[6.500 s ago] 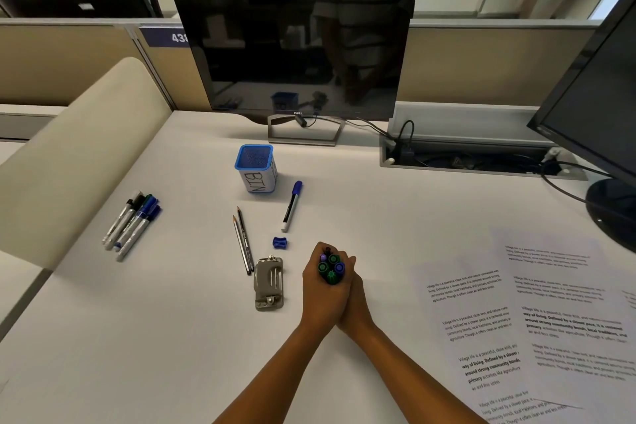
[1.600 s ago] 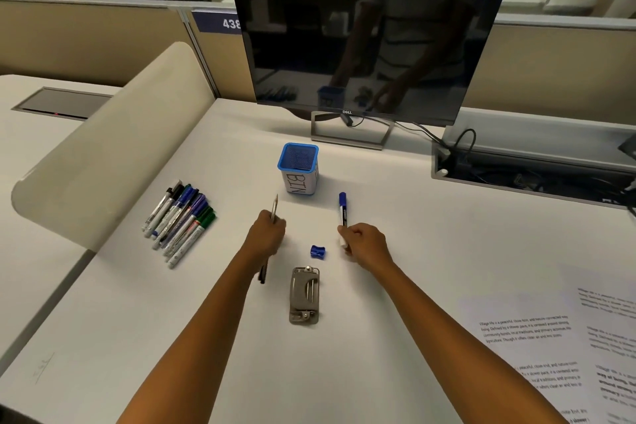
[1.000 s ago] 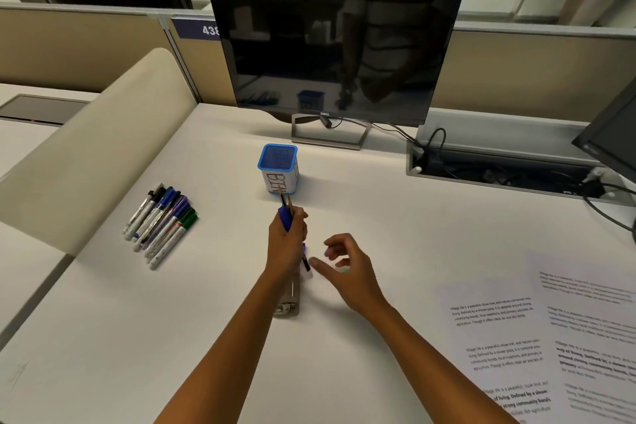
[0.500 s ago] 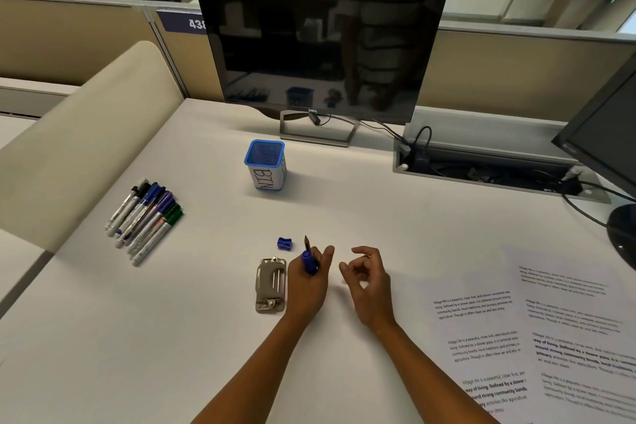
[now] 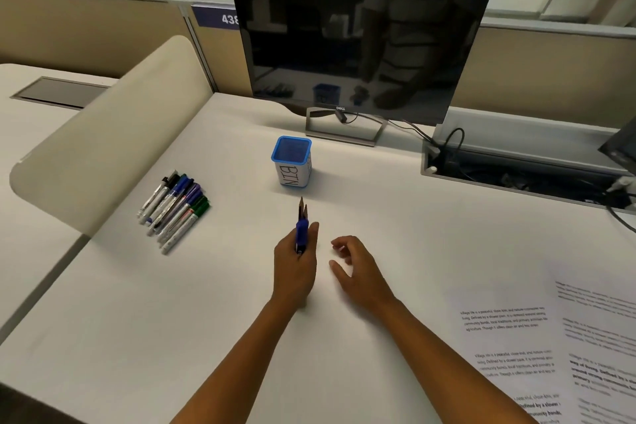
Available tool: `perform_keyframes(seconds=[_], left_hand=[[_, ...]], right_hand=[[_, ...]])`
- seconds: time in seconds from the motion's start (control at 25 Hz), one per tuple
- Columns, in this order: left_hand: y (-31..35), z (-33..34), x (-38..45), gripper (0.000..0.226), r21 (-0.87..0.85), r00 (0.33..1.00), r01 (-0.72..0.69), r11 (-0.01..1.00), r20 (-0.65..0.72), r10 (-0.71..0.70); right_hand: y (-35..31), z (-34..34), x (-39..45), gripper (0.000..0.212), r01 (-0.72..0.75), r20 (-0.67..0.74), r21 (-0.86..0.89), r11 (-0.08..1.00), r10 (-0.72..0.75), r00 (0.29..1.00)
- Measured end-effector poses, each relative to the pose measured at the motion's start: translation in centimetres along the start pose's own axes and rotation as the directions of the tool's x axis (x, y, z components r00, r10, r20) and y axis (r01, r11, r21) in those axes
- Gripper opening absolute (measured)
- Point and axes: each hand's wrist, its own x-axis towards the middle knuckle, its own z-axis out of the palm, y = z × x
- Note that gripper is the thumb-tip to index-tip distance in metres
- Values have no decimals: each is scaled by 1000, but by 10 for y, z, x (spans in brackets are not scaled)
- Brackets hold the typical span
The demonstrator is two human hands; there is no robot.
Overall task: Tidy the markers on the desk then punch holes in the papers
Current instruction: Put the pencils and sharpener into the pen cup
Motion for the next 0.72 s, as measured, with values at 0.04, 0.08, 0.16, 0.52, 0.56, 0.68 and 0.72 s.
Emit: perform_keyframes(seconds=[0.04,0.08,0.16,0.52,0.56,0.68,0.72], left_hand=[[-2,-12,9,35,33,999,-34,999,-19,35],[-5,-26,18,31,95,997,-62,993,-43,67],[-20,-56,38,19,305,991,-52,951,-101,86],[-87,-167,102,29,791,950,65,608,-236,206],[-93,-172,107,28,813,955,59,580,-215,205],[-102,-176,115,26,871,961,27,491,-157,226],[-105,-176,117,30,890,959,20,455,-145,243]], right_hand=[[-2,4,9,32,30,29,-35,999,-29,999],[-3,7,18,37,72,57,-83,994,-68,996],[-4,11,33,48,182,121,-224,957,-158,980],[-2,20,57,33,333,203,-395,856,-272,941],[-2,20,59,32,329,200,-388,861,-270,942],[1,21,60,30,317,179,-380,869,-267,947],[2,21,60,30,316,173,-378,870,-269,947]])
